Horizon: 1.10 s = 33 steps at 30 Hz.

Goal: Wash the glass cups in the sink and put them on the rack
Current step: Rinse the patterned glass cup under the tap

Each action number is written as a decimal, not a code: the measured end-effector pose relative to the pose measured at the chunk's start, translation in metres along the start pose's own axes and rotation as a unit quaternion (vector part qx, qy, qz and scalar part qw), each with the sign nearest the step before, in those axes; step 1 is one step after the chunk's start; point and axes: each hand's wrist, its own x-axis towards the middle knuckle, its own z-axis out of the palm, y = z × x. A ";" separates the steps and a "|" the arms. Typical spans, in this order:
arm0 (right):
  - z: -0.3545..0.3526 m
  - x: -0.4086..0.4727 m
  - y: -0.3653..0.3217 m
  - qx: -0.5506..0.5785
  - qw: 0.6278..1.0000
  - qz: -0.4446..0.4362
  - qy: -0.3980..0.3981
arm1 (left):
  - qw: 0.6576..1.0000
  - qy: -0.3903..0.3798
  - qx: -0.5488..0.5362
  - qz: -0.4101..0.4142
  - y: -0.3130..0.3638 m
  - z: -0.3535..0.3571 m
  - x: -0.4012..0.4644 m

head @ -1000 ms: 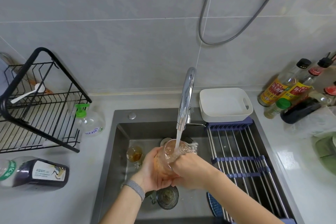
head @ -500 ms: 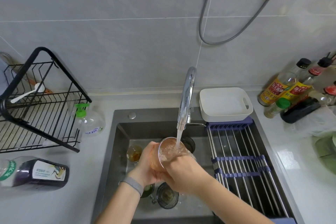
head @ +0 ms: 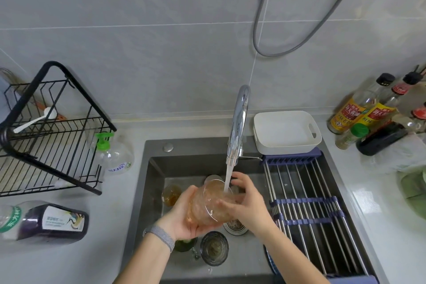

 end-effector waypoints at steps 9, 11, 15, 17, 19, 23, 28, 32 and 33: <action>-0.003 0.015 -0.006 -0.160 0.980 0.095 -0.076 | 0.998 -0.027 0.053 -0.005 -0.011 0.001 0.008; -0.002 0.013 -0.004 -0.091 0.983 0.141 -0.080 | 0.998 -0.045 0.000 0.052 -0.016 0.003 0.009; 0.008 0.005 -0.003 0.165 0.957 0.223 -0.085 | 0.981 -0.062 -0.085 0.166 -0.026 0.007 0.009; 0.013 0.007 0.003 0.126 0.966 0.217 -0.063 | 0.978 -0.060 -0.097 0.176 -0.029 0.005 0.008; 0.014 0.010 0.000 0.019 0.978 0.200 -0.059 | 0.981 -0.044 -0.100 0.162 -0.029 0.003 0.011; 0.006 0.012 -0.005 -0.021 0.977 0.211 -0.030 | 0.991 0.048 -0.029 0.120 -0.020 0.009 0.010; -0.005 0.008 0.009 0.082 0.973 0.197 -0.083 | 0.996 0.074 0.045 0.031 -0.010 0.003 0.008; -0.004 -0.003 0.019 0.204 0.955 0.057 -0.209 | 1.000 0.013 -0.005 0.024 -0.012 0.006 0.007; 0.002 -0.005 0.025 0.218 0.952 0.025 -0.211 | 0.999 0.008 0.000 0.039 -0.013 0.009 0.008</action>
